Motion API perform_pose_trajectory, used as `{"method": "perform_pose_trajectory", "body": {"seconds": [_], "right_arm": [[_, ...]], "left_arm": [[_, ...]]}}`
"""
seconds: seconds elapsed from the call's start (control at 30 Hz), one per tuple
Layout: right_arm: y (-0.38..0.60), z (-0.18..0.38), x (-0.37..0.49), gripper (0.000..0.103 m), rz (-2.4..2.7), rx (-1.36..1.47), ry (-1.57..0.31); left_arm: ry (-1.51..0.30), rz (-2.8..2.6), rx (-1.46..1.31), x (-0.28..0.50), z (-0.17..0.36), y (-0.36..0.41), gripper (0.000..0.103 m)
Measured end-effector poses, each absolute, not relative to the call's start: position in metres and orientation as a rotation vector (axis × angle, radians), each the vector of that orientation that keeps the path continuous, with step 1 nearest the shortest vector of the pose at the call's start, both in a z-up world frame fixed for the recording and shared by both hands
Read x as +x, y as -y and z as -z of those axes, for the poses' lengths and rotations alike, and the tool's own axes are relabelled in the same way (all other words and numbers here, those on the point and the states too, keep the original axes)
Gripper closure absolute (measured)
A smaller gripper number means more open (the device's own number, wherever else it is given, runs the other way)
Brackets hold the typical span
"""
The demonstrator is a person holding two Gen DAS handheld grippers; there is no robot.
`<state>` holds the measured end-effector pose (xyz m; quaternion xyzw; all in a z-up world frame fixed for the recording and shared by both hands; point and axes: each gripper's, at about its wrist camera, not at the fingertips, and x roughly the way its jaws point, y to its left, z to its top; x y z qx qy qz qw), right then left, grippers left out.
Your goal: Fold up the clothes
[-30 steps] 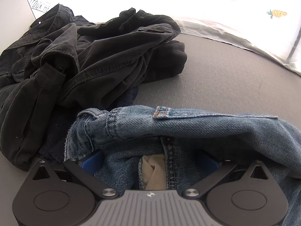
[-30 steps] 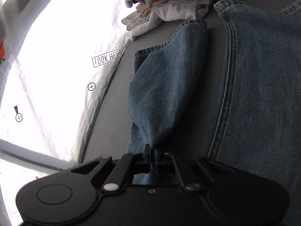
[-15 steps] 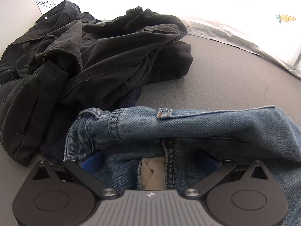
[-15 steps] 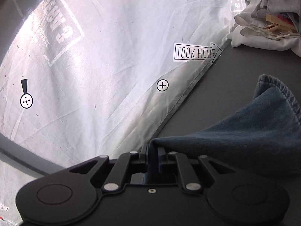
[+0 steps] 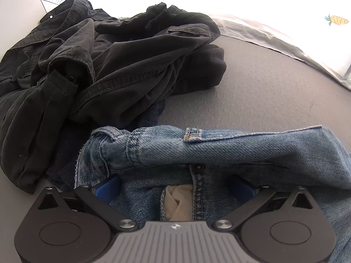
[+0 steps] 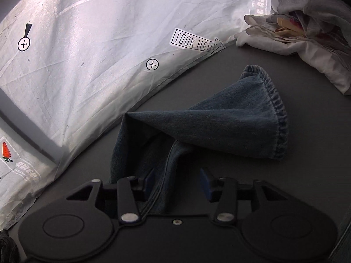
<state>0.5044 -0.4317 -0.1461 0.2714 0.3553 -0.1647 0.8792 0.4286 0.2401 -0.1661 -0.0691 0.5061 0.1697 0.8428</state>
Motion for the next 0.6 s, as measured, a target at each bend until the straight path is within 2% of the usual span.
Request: {"method": "perform_pose_trajectory", "body": {"seconds": [0.23,0.6], "right_arm": [[0.463,0.172,0.448,0.056,0.467,0.622,-0.754],[0.511,0.199,0.439,0.055,0.495,1.061,-0.604]], "left_arm": [[-1.024,-0.318,-0.198,0.430,0.139,-0.217,0.000],[-1.011,-0.406,-0.234,0.442,0.138,-0.206,0.000]]}}
